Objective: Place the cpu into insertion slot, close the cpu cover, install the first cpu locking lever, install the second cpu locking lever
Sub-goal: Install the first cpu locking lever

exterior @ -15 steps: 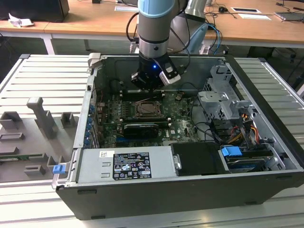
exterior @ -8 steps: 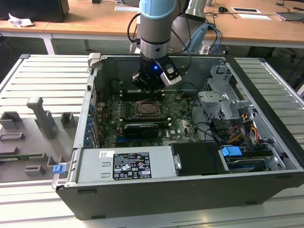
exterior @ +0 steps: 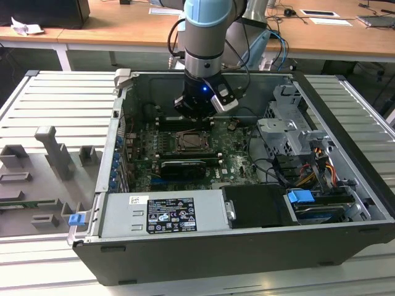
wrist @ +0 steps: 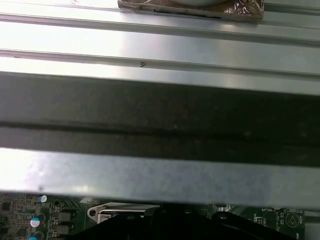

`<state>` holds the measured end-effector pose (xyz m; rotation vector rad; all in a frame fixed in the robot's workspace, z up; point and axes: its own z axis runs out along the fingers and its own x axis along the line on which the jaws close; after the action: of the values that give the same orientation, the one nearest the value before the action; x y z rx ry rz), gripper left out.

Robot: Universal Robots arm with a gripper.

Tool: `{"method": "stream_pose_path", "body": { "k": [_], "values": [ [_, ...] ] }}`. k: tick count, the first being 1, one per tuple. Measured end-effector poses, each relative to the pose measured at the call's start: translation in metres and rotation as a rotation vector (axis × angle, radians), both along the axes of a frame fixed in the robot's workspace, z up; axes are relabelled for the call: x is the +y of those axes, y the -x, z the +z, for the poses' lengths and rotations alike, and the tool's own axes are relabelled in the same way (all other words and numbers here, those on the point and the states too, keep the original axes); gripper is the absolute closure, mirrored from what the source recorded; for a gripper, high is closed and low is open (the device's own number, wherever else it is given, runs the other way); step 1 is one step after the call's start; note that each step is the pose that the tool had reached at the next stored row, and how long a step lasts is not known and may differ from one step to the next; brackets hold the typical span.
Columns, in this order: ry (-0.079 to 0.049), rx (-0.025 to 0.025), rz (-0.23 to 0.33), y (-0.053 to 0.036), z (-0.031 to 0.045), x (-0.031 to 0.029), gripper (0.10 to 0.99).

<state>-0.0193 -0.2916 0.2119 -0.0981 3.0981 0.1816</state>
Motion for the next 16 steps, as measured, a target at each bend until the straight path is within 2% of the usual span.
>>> {"method": "stream_pose_path", "body": {
  "k": [16],
  "values": [
    [0.000, 0.0000, 0.000, -0.0001, -0.0090, 0.0000, 0.980]
  ]
}}
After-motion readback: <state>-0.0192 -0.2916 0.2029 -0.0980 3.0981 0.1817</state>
